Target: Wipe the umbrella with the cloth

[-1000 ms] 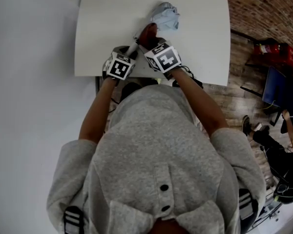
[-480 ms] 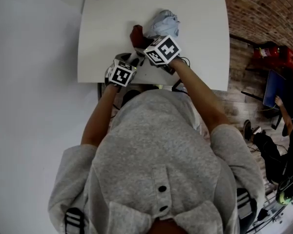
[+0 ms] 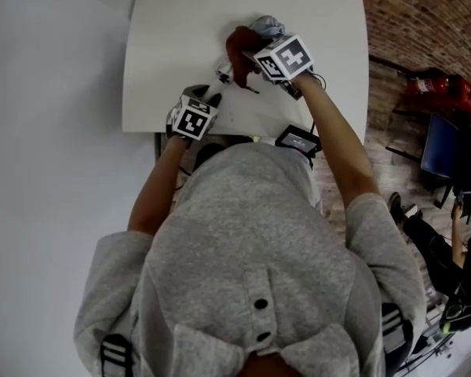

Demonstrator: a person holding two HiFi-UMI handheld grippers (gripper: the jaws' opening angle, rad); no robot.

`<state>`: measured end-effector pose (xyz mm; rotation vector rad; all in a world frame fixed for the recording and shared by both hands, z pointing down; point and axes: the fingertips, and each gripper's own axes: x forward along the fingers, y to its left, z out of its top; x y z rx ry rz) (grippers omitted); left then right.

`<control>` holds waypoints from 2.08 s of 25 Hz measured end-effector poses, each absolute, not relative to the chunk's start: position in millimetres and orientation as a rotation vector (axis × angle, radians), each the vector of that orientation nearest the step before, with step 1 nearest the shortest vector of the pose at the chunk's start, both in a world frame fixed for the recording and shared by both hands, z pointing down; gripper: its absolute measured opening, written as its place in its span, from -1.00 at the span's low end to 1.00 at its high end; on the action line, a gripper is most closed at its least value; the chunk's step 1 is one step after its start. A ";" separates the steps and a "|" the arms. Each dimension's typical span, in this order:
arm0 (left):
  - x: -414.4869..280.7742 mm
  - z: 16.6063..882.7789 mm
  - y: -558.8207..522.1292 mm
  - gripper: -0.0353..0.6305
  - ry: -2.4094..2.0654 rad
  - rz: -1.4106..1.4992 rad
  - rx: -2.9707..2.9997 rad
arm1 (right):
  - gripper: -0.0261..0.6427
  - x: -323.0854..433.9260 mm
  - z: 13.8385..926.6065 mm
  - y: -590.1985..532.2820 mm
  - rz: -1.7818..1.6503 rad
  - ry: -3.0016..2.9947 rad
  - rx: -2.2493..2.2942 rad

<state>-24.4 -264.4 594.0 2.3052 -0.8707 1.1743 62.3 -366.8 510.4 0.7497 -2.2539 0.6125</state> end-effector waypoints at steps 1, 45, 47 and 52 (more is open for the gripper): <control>-25.2 593.8 -265.6 -0.43 -0.874 1.174 2.306 | -0.63 68.8 509.0 -372.1 0.595 -2.248 0.759; -30.7 602.1 -265.4 -0.43 -0.919 1.192 2.271 | -0.64 120.6 491.2 -486.3 0.156 -1.990 1.025; -26.5 597.2 -267.8 -0.43 -0.914 1.177 2.286 | -0.64 106.5 498.0 -481.6 0.150 -1.976 0.973; -26.4 595.5 -267.7 -0.43 -0.923 1.174 2.292 | -0.64 84.4 520.6 -461.3 0.187 -1.913 0.877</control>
